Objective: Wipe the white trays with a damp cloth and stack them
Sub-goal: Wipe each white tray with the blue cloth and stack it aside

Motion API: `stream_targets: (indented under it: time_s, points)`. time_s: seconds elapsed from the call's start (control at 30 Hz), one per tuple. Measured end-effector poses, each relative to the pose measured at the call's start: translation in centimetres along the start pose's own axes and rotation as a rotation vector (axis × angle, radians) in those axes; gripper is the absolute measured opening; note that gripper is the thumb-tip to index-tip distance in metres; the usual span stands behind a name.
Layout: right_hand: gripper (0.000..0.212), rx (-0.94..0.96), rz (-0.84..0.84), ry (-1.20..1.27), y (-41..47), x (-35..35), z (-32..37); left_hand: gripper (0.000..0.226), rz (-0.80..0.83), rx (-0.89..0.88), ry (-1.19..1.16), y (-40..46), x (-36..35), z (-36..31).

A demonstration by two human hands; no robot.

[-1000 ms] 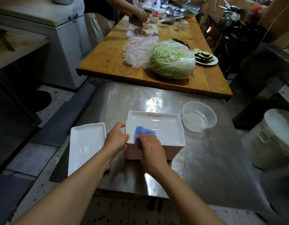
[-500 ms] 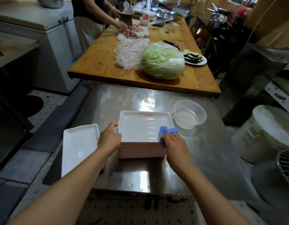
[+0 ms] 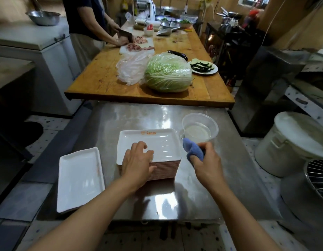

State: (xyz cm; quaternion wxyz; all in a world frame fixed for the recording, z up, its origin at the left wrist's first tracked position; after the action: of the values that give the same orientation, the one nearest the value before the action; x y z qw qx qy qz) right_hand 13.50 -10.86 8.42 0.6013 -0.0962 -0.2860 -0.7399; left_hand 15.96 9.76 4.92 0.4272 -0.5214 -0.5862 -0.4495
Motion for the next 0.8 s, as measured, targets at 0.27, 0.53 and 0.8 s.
stream_targets:
  time_s: [0.27, 0.53, 0.8]
  points:
    - [0.017, -0.077, 0.024, 0.051, -0.8, 0.1, -1.7, 0.028, -0.164, -0.184, -0.010, -0.7, 2.0, -2.0]
    - [0.024, -0.044, -0.041, 0.069, -0.7, 0.8, -0.3, 0.022, -0.268, -0.187, -0.126, -0.7, 6.1, -1.7]
    - [0.025, 0.060, -0.114, 0.081, -0.9, 1.8, 4.5, 0.010, -0.315, -0.067, -0.417, -1.8, 13.0, 0.2]
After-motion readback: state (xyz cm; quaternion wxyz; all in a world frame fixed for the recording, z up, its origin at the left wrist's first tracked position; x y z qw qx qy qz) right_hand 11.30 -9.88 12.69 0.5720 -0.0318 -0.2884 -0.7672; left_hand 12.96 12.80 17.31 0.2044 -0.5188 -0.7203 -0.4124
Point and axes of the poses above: each hand's wrist, its own y-axis towards the middle knuckle, its own x-axis out of the back of the hand, z = x × y, the point moved 8 cm from there along y, towards the middle knuckle, and after that the axes turned 13 degrees about x, right-handed, at the moved point
